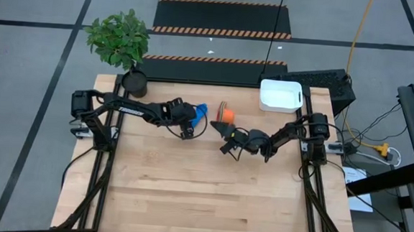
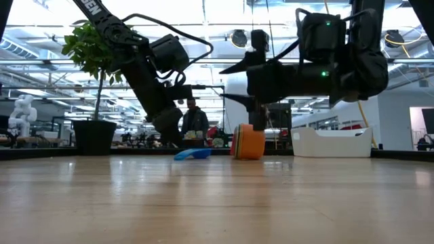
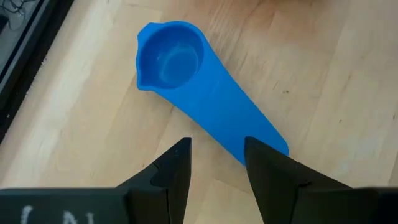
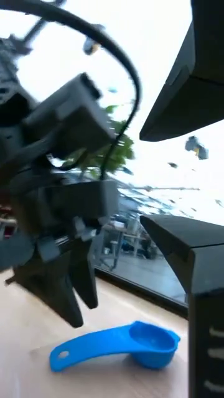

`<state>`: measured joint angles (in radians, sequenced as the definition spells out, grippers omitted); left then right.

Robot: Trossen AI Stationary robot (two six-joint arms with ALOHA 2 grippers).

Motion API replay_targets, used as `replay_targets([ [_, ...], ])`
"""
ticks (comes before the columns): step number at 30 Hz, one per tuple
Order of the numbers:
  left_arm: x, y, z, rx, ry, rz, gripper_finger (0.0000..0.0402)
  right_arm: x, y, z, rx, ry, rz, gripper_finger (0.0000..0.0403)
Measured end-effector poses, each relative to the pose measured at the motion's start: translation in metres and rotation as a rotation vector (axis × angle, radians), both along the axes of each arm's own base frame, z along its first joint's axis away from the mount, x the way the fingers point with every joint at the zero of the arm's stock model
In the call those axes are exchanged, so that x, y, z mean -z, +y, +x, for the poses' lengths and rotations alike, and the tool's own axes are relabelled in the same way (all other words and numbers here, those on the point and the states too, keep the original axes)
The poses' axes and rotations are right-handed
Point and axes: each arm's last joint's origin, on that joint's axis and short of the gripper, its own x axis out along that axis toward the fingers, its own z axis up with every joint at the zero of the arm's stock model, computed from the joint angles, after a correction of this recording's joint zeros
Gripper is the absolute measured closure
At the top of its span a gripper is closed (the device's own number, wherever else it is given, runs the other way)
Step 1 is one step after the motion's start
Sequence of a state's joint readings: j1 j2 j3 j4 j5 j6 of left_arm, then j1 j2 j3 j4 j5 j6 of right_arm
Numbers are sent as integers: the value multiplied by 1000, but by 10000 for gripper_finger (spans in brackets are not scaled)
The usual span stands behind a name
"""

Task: Nest measuring cups in basket
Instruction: Put the stacked measuring cups into the white bin, then adjust the stacked measuring cup

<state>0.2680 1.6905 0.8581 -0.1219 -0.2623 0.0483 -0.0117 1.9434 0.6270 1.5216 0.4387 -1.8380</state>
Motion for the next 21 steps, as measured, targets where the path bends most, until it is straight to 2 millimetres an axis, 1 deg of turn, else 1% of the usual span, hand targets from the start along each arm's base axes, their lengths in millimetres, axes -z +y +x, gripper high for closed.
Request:
replay_targets([
  [5, 0, -1, 0, 0, -2, -1, 250, -1, -2, -2, 100, -84, 141, 207],
  [8, -3, -2, 3, -1, -12, -4, 250, -1, -3, -3, 147, -97, 166, 207],
  [11, -8, -8, 8, 11, -32, -7, 250, -1, 0, -3, 189, -99, 168, 207],
  [13, -14, -13, 13, 26, -36, -9, 250, -1, 7, -4, 212, -91, 156, 207],
  [17, -33, -29, 27, 61, -46, -22, 250, -2, 26, -6, 246, -92, 167, 207],
  [21, -58, -48, 43, 107, -101, -27, 250, -7, 47, -9, 193, -148, 242, 207],
])
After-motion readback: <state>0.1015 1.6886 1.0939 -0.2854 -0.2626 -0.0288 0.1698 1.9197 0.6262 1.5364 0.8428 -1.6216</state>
